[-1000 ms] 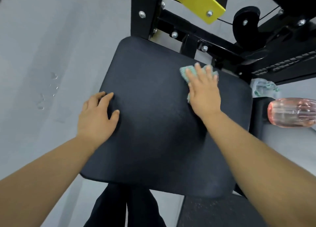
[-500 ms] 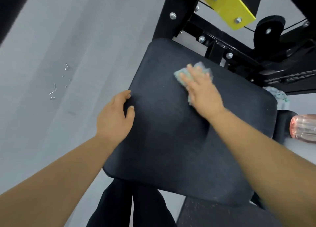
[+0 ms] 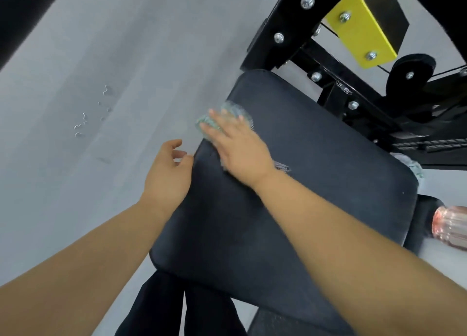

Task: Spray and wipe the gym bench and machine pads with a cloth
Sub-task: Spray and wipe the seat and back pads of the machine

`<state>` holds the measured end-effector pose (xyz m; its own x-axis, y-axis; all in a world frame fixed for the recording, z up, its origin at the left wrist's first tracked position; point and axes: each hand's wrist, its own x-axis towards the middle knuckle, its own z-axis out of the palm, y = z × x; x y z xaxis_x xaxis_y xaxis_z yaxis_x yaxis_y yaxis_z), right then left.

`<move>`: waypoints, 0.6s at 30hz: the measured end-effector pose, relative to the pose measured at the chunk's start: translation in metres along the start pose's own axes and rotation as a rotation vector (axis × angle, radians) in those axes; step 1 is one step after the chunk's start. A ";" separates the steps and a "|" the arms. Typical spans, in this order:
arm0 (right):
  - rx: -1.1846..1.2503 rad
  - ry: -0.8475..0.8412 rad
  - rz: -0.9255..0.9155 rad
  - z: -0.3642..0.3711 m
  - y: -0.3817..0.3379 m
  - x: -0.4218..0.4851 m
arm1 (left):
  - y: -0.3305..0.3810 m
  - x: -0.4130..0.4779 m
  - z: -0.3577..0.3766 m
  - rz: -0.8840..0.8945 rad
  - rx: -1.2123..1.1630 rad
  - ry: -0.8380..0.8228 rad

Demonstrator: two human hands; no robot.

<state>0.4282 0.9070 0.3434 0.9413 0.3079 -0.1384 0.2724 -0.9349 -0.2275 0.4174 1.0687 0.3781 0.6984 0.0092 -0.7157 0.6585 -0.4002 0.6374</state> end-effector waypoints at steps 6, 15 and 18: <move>-0.018 0.033 0.489 -0.033 0.083 0.043 | -0.003 -0.004 0.000 0.009 0.013 -0.024; -0.054 -0.091 -0.077 -0.014 0.019 0.002 | -0.003 -0.001 -0.007 -0.039 0.104 -0.050; -0.105 -0.105 0.180 -0.034 0.069 0.029 | -0.006 0.000 -0.011 -0.069 0.096 -0.069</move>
<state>0.4807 0.8449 0.3560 0.9521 0.1460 -0.2687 0.1263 -0.9880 -0.0895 0.4165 1.0816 0.3769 0.6290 -0.0218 -0.7771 0.6722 -0.4868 0.5578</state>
